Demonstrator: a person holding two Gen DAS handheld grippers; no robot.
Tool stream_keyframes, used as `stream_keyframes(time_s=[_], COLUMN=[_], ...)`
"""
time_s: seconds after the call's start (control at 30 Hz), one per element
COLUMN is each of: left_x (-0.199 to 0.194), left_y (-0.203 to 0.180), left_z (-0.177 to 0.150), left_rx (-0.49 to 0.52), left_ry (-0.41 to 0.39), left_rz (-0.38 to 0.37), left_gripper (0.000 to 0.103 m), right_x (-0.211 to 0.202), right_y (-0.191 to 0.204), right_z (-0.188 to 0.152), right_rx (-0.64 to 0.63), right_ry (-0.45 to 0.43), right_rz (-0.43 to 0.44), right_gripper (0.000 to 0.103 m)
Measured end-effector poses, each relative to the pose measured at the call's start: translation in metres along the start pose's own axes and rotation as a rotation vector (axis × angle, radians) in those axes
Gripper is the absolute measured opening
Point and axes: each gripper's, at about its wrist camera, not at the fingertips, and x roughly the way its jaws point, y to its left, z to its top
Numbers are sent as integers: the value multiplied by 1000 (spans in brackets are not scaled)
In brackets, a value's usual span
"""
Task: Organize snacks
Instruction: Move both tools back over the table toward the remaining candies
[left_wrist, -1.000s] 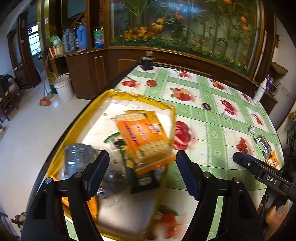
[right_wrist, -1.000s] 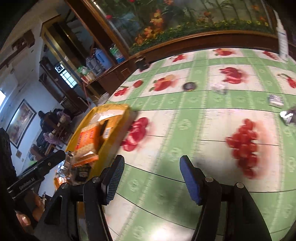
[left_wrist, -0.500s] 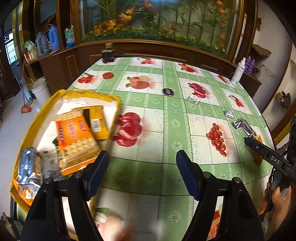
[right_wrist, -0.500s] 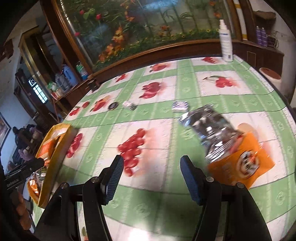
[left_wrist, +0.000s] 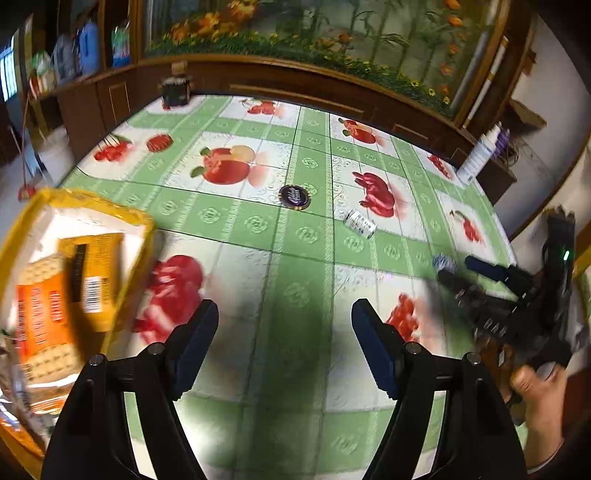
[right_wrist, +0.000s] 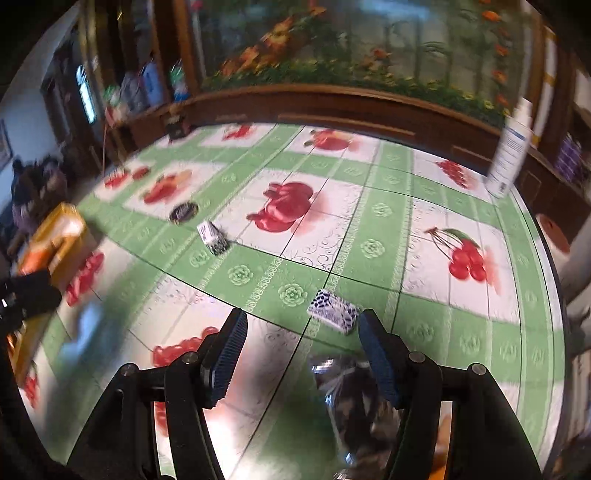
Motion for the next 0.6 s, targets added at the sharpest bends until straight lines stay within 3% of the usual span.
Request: stream_keyframes(time_s=[0.2,0.33,0.47,0.5,0.53,0.6], left_x=[44,72,94,100,99,101], left_y=[-16,-33,-45,-48,-54,-63], left_z=[32,48,53,52,51,49], left_rx=[-118,-148,-136,-119,-77,-2], left_ry=[51,83,96,106,81,75], left_rz=[-79,-70,-13,-4,25,59], left_gripper=[74,74,74,74,71,49], right_x=[37,41,37,36,35,33], right_y=[-5,-16,-15,-14,-12,-8], right_z=[8,9,8,7,7,4], right_rx=[-67,-22,-9,-4,-2,-3], right_ry=[114,113,108,110,110,105], right_rz=[-17,27,30,34,37,45], right_gripper=[62,54,34,34,34,34])
